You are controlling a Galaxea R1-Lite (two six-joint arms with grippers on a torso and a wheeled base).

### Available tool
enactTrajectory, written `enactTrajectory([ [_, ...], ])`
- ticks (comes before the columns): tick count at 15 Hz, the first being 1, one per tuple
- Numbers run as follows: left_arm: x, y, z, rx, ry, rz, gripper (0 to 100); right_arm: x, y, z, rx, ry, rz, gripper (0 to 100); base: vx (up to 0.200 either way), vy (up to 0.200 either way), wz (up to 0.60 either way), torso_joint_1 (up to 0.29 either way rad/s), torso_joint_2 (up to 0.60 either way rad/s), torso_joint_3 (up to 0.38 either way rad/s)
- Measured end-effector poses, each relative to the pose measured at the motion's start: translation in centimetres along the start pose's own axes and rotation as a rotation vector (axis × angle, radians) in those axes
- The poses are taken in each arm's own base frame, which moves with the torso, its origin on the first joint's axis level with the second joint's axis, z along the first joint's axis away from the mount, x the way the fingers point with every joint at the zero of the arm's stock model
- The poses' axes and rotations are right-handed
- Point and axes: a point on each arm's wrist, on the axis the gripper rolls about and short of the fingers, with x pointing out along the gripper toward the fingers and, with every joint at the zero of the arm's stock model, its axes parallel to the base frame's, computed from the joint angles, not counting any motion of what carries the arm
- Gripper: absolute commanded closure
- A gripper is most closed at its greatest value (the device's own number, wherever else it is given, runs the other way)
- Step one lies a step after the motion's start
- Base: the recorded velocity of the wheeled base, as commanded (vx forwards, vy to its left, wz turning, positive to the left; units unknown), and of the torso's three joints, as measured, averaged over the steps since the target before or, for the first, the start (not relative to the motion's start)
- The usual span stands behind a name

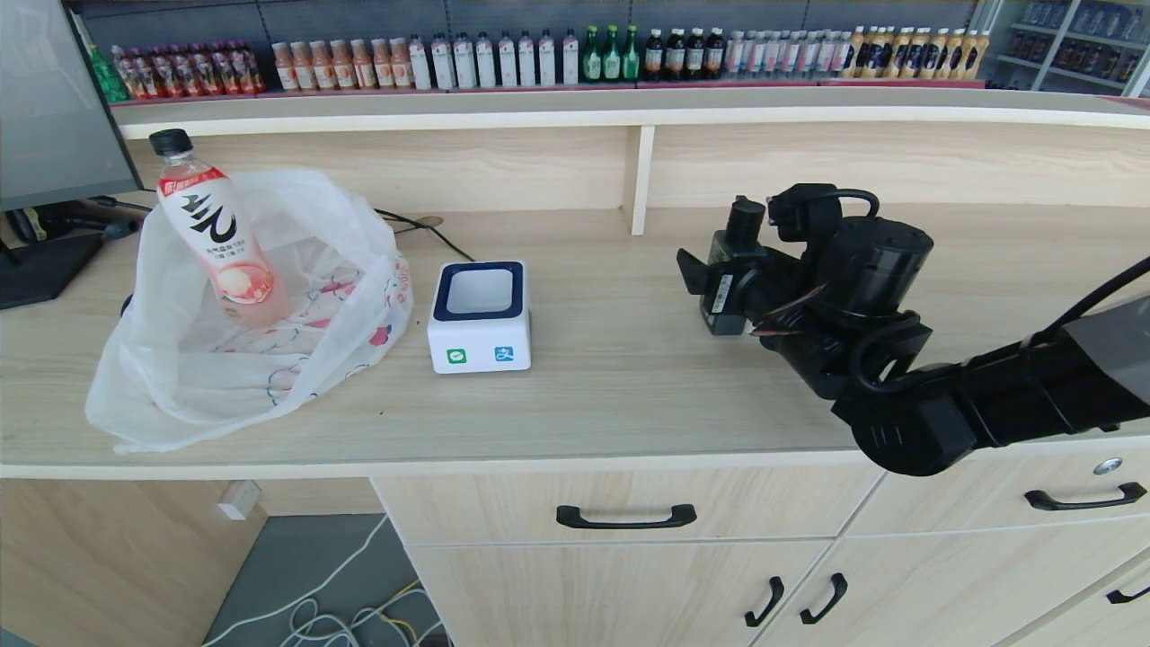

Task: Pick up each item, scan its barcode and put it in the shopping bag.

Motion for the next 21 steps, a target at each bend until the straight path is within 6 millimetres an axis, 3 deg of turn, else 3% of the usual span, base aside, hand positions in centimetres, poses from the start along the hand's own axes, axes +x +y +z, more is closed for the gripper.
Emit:
enactTrajectory([
  [3,0.0,0.0,0.0,0.0,0.0,0.0,0,0.3,0.0,-0.3,-0.003,-0.009,-0.003,0,0.0,0.0,0.0,0.0,0.0,0.0],
  [4,0.0,0.0,0.0,0.0,0.0,0.0,0,0.4,0.0,-0.4,-0.003,-0.008,-0.003,100,0.0,0.0,0.0,0.0,0.0,0.0],
  [21,0.0,0.0,0.0,0.0,0.0,0.0,0,1.1,-0.1,-2.0,-0.009,-0.003,0.001,100,0.0,0.0,0.0,0.0,0.0,0.0],
])
